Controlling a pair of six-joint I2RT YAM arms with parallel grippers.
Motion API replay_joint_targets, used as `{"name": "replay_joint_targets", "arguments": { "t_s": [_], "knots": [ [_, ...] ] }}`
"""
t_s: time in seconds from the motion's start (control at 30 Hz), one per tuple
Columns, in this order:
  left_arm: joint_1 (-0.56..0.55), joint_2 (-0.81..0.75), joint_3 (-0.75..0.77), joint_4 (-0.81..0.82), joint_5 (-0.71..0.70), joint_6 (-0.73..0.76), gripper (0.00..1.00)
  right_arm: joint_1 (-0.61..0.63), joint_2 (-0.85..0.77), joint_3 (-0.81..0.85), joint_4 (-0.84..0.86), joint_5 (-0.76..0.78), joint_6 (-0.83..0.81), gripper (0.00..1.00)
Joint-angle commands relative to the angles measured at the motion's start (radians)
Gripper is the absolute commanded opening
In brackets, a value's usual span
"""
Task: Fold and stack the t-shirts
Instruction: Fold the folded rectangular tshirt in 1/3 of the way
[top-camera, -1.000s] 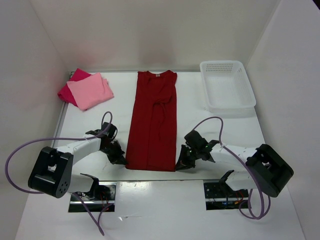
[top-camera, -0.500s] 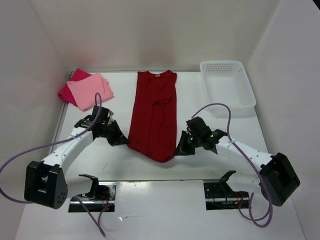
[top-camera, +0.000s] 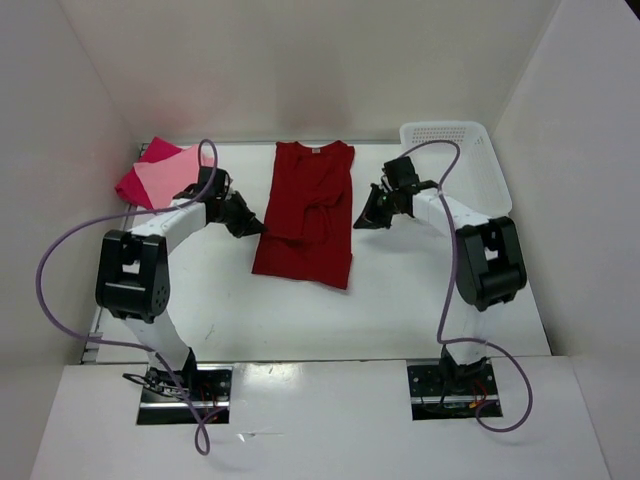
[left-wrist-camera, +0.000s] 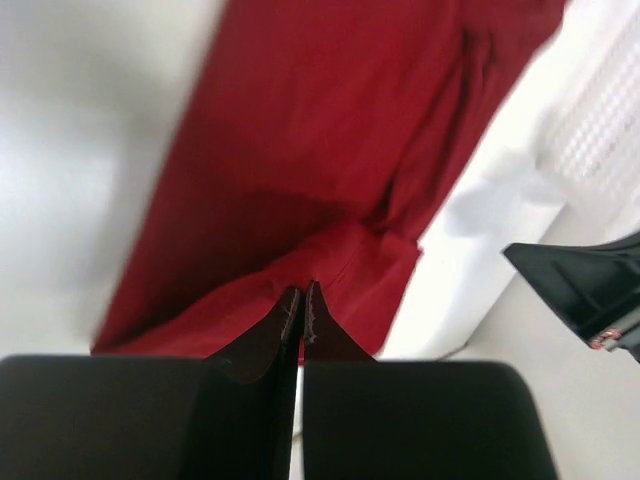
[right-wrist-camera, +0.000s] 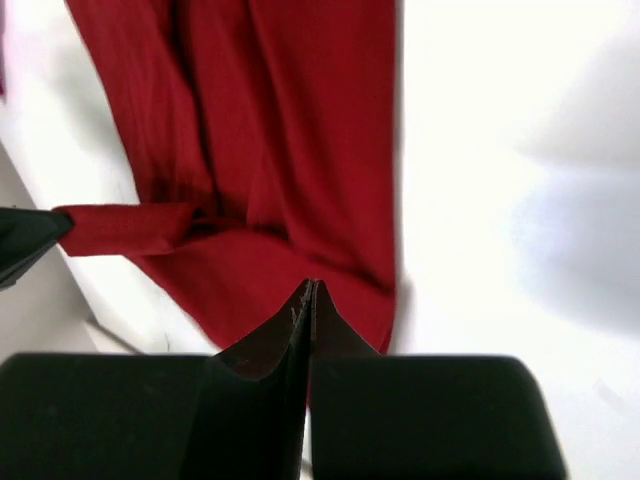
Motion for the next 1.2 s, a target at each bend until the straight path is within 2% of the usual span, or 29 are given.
{"name": "replay_joint_targets", "arguments": {
  "t_s": [0.0, 0.13, 0.27, 0.3, 0.33, 0.43, 0.5, 0.57, 0.77, 0.93, 1.0, 1.1, 1.17],
  "knots": [
    [0.034, 0.078, 0.078, 0.088, -0.010, -0.004, 0.00, -0.023, 0.093, 0.151, -0.011, -0.002, -0.075, 0.00],
    [0.043, 0.184, 0.158, 0.107, -0.010, -0.016, 0.00, -0.043, 0.208, 0.249, -0.021, -0.025, -0.084, 0.00],
    [0.054, 0.195, 0.176, 0.146, 0.013, -0.041, 0.00, -0.043, 0.193, 0.279, -0.038, -0.010, -0.093, 0.00],
    [0.054, 0.195, 0.176, 0.146, 0.013, -0.041, 0.00, -0.021, 0.166, 0.244, -0.048, -0.010, -0.102, 0.03],
    [0.054, 0.195, 0.176, 0.146, 0.013, -0.041, 0.00, -0.011, 0.153, 0.224, -0.048, -0.010, -0.102, 0.13],
    [0.054, 0.195, 0.161, 0.160, 0.031, -0.041, 0.00, 0.034, 0.104, 0.109, -0.020, -0.019, -0.113, 0.34],
    [0.054, 0.195, 0.152, 0.160, 0.031, -0.041, 0.00, 0.058, 0.073, 0.014, 0.027, -0.042, -0.084, 0.35],
    [0.054, 0.185, 0.141, 0.160, 0.031, -0.032, 0.00, 0.089, 0.037, -0.060, 0.053, -0.054, -0.075, 0.41],
    [0.054, 0.176, 0.119, 0.160, 0.022, -0.032, 0.00, 0.121, 0.006, -0.151, 0.116, -0.065, -0.022, 0.39],
    [0.054, 0.165, 0.092, 0.160, 0.022, -0.032, 0.00, 0.121, 0.006, -0.151, 0.139, -0.065, -0.003, 0.39],
    [0.054, 0.165, 0.092, 0.160, 0.022, -0.023, 0.00, 0.121, 0.006, -0.140, 0.139, -0.074, -0.003, 0.35],
    [0.054, 0.156, 0.092, 0.160, 0.022, -0.023, 0.00, 0.121, -0.026, -0.140, 0.130, -0.053, -0.003, 0.35],
    [0.054, 0.156, 0.083, 0.160, 0.022, -0.023, 0.00, 0.121, -0.037, -0.140, 0.130, -0.042, -0.003, 0.39]
  ]
}}
